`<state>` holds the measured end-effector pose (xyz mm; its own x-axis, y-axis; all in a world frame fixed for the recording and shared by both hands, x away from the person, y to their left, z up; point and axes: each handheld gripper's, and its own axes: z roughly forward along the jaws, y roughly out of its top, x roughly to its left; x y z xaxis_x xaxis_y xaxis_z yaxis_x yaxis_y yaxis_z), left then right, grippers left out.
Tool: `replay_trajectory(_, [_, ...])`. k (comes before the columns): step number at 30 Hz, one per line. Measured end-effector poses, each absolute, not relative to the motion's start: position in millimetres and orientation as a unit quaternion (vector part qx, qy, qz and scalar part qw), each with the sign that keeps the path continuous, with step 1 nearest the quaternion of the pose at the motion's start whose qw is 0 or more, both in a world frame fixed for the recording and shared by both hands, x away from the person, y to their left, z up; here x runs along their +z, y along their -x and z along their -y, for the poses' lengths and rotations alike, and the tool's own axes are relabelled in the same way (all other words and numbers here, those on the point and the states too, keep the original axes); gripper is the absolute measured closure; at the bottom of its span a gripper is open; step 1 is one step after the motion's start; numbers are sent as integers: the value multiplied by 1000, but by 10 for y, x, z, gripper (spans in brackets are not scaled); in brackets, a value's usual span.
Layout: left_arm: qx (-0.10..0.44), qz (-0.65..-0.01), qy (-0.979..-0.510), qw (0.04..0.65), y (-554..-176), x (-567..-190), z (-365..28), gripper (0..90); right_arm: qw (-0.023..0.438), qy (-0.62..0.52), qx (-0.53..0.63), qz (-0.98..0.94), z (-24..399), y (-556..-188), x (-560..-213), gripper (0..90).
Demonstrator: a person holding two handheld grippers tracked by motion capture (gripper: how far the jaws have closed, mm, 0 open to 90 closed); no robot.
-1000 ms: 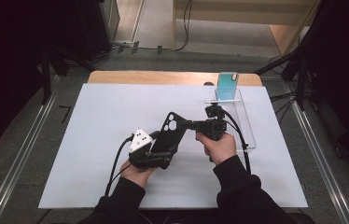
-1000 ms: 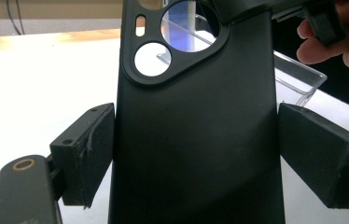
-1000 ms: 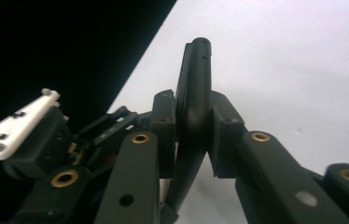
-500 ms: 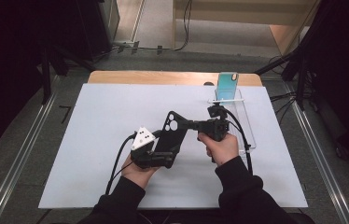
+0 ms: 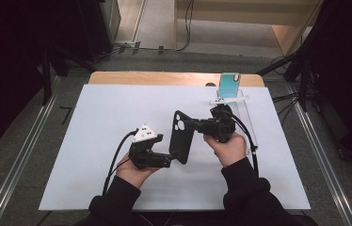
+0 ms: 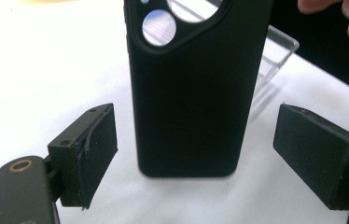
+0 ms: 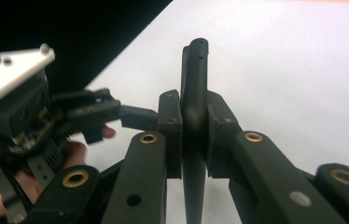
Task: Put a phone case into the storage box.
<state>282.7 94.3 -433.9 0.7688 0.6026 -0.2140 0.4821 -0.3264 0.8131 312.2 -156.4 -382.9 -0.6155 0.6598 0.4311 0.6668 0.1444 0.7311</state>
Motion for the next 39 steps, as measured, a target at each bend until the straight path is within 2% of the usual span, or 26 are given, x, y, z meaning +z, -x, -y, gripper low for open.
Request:
replay_trajectory(5, [44,-324,-822,466,-2877,-4290,-993,169,-29,388,-484,784,1564,-3063,-3807,771])
replay_trajectory(15, [18,-316,-838,444,-2954,-4201,-1122,189,1,324,-481,815,1632,-3092,-3813,771])
replay_trajectory(18, [17,-304,-837,455,-2945,-4139,-1152,286,13,302,-483,822,1656,-3082,-3808,771])
replay_trajectory(24, [4,-281,-854,437,-2951,-4047,-1158,297,26,271,-477,836,1679,-3055,-3820,771])
replay_trajectory(26, [1,-282,-856,433,-2958,-4027,-1169,337,33,262,-476,838,1678,-3053,-3831,771])
replay_trajectory(30, [-13,-280,-848,449,-2977,-3982,-1191,331,43,247,-475,843,1666,-3047,-3838,771])
replay_trajectory(39, [-41,-227,-857,461,-2966,-3890,-1194,356,74,197,-476,854,1623,-3001,-3850,771])
